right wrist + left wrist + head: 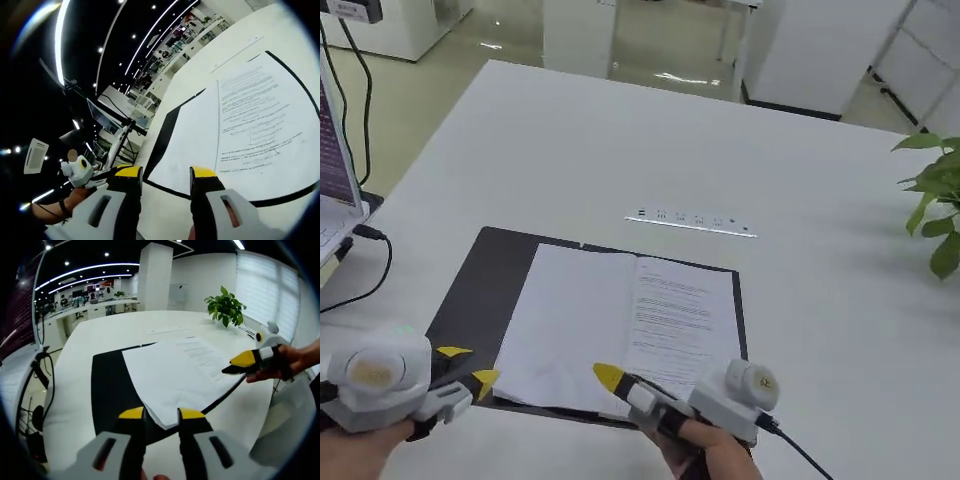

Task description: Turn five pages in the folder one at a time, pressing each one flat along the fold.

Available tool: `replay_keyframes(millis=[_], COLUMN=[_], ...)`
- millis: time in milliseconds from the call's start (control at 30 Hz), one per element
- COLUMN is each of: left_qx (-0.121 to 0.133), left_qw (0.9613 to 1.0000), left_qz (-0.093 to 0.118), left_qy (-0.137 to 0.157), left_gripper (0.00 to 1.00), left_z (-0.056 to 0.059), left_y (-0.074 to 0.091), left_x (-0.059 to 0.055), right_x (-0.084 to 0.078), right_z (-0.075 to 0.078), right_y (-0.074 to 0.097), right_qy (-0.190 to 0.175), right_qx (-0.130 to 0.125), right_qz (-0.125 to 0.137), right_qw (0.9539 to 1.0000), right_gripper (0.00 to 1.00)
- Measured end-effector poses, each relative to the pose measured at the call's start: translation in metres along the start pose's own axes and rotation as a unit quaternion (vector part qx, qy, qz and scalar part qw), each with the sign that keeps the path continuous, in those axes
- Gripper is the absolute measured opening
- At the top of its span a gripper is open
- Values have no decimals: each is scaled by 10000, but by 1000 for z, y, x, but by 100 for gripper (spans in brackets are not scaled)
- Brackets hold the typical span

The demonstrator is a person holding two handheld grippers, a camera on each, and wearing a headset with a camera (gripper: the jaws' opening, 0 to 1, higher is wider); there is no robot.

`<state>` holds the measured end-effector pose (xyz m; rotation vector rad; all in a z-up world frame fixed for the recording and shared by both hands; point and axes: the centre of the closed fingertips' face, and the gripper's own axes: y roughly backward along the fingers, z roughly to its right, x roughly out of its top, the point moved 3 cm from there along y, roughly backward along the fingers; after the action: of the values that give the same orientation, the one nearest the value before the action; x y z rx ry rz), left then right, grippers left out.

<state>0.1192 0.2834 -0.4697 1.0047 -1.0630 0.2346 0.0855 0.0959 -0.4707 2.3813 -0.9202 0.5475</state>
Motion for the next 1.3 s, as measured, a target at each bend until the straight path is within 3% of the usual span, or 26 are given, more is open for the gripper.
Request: replay_keyframes(millis=[133, 267, 433, 567, 867, 933, 967, 1000, 1033, 1067, 1133, 1300], left_qx=[-101, -154, -232, -300, -95, 18, 45, -40, 31, 48, 57, 48], left_qw=[9999, 9995, 9994, 9994, 9979, 9969, 9945, 9989, 9972, 9969, 9966, 9970], left_qz=[-31, 111, 55, -118, -498, -749, -1039, -456, -729, -782, -817, -755], left_qy=[-20, 251, 260, 129, 406, 243, 94, -55, 128, 107, -54, 157], left_gripper=[22, 20, 14, 10, 0, 0, 0, 0, 0, 0, 0, 0], left_z=[4, 6, 15, 18, 8, 5, 5, 5, 5, 5, 8, 11], left_y=[-11, -23, -40, -52, -60, -60, -60, -66, -62, -62, -62, -56], left_x=[1, 8, 8, -1, -29, -40, -51, -36, -43, -44, -43, -41], right_x=[4, 7, 5, 4, 1, 0, 0, 0, -1, -2, -6, -13], right_z=[0, 3, 9, 18, 26, 27, 26, 26, 26, 27, 27, 28], right_y=[9, 15, 20, 27, 36, 36, 36, 35, 34, 34, 31, 26], right_qy=[-53, 29, 88, 20, 6, -33, -34, -23, -2, 7, -17, 33], right_qx=[-47, -96, -236, -393, -530, -540, -537, -543, -569, -579, -574, -579], right_qz=[107, 120, 110, 184, 159, 182, 182, 179, 173, 167, 130, -39], right_qw=[9999, 9999, 9996, 9991, 9985, 9984, 9984, 9984, 9982, 9982, 9983, 9983], right_gripper=[35, 35, 33, 30, 28, 27, 27, 26, 26, 25, 25, 24])
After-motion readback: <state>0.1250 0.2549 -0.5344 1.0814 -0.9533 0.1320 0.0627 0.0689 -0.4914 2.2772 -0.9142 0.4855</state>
